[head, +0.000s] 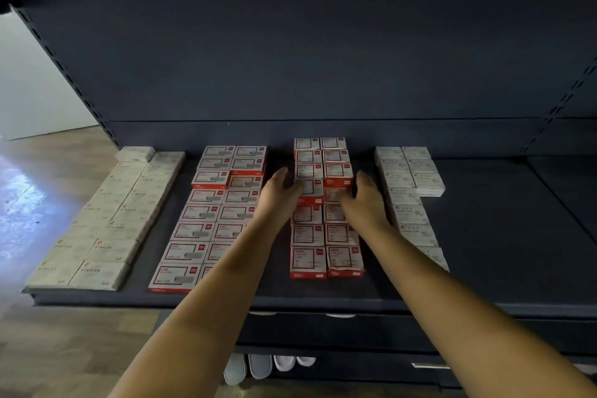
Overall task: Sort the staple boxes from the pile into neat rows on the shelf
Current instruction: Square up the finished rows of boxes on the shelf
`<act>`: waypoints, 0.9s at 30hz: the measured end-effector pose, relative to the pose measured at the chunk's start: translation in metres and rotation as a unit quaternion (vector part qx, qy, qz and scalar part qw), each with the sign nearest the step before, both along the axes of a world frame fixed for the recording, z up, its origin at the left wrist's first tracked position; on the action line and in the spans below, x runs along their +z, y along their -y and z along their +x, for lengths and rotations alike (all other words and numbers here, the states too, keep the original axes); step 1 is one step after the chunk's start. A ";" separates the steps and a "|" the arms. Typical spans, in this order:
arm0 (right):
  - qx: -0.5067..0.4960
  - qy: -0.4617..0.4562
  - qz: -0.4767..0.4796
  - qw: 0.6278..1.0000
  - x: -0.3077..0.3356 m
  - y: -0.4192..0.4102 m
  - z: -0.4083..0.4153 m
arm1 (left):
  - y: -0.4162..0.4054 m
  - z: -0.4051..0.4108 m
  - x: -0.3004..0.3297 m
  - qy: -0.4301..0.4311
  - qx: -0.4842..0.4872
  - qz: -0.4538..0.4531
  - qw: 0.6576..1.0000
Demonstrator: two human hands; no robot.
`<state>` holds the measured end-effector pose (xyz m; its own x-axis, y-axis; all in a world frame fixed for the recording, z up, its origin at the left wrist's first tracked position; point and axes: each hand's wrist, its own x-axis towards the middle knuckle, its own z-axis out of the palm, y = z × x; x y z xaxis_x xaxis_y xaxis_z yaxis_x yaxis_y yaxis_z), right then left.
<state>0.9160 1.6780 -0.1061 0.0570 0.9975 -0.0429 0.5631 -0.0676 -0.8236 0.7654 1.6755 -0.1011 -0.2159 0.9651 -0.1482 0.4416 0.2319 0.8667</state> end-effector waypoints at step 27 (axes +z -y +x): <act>-0.040 -0.151 -0.077 0.985 0.018 -0.039 -0.010 | -0.041 0.003 0.010 0.266 0.080 -0.027 0.960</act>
<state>0.9058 1.7165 -0.0877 0.0961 0.9706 -0.2205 0.2818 -0.2390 -0.9292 0.7687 1.7169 -0.0913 -0.2410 0.9133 -0.3284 -0.1059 0.3116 0.9443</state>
